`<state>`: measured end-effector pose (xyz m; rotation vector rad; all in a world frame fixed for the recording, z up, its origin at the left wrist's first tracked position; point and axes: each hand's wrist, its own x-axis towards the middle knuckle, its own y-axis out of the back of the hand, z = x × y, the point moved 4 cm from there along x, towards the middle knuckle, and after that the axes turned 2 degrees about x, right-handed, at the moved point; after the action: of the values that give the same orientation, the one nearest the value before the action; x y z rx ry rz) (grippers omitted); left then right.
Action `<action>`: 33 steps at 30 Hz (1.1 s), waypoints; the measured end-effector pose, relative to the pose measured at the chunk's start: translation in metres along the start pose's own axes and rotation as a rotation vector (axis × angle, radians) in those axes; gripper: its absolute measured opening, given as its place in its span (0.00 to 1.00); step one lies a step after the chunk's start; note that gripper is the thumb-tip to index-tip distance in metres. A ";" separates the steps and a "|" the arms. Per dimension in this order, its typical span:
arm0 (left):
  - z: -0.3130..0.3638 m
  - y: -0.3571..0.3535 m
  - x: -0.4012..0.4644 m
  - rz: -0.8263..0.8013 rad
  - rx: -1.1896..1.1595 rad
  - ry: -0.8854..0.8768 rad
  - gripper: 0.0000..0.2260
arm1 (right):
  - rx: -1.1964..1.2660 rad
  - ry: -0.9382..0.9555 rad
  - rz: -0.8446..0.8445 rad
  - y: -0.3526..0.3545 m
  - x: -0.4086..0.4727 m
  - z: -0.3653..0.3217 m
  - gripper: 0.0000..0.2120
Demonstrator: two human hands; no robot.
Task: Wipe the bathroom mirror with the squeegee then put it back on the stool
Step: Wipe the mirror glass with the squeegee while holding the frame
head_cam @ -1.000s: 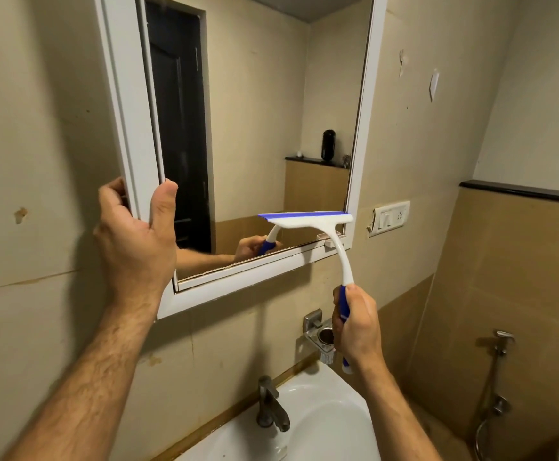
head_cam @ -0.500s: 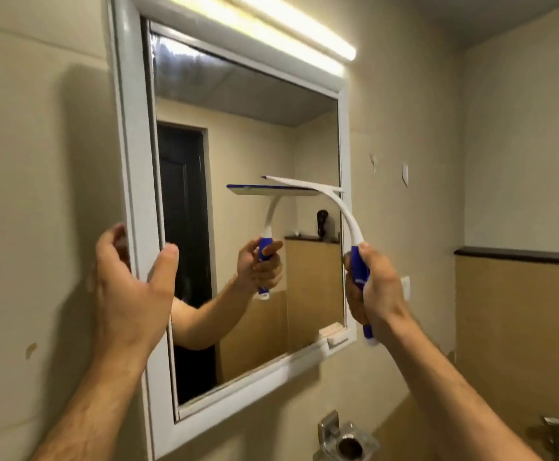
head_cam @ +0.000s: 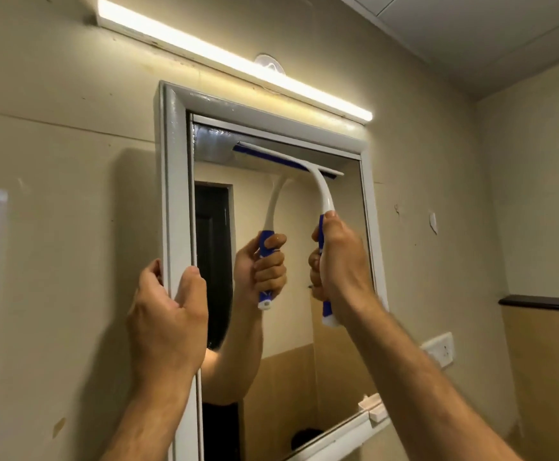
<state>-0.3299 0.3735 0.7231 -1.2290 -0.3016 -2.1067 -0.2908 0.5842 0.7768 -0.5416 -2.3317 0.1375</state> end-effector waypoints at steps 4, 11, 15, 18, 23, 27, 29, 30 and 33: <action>0.001 0.001 0.001 -0.008 0.006 0.006 0.22 | 0.064 -0.032 -0.025 -0.012 -0.013 0.006 0.19; 0.002 0.001 -0.001 -0.024 0.008 -0.002 0.25 | 0.105 -0.003 -0.024 -0.034 -0.011 -0.007 0.19; 0.004 0.001 0.000 -0.006 0.008 -0.027 0.26 | 0.192 0.068 -0.109 -0.046 -0.030 -0.008 0.19; 0.006 0.001 0.000 -0.006 0.025 -0.037 0.27 | 0.223 0.085 -0.167 -0.054 -0.035 -0.013 0.19; 0.008 0.003 0.000 -0.018 0.029 -0.030 0.29 | 0.183 0.101 -0.121 -0.053 -0.024 -0.022 0.20; 0.010 0.003 -0.001 -0.018 0.020 -0.024 0.30 | 0.203 0.122 -0.136 -0.052 -0.029 -0.014 0.19; 0.010 0.003 -0.001 -0.030 0.007 -0.011 0.29 | 0.087 0.116 -0.130 -0.045 -0.034 -0.001 0.17; 0.010 0.003 -0.002 -0.038 -0.003 -0.006 0.29 | 0.006 0.122 -0.120 -0.040 -0.036 0.007 0.17; 0.011 0.005 -0.002 -0.043 -0.023 -0.006 0.27 | -0.087 0.120 -0.112 -0.030 -0.041 0.025 0.16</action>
<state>-0.3191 0.3763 0.7268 -1.2527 -0.3099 -2.1485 -0.2915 0.5413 0.7394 -0.4479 -2.2519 -0.0477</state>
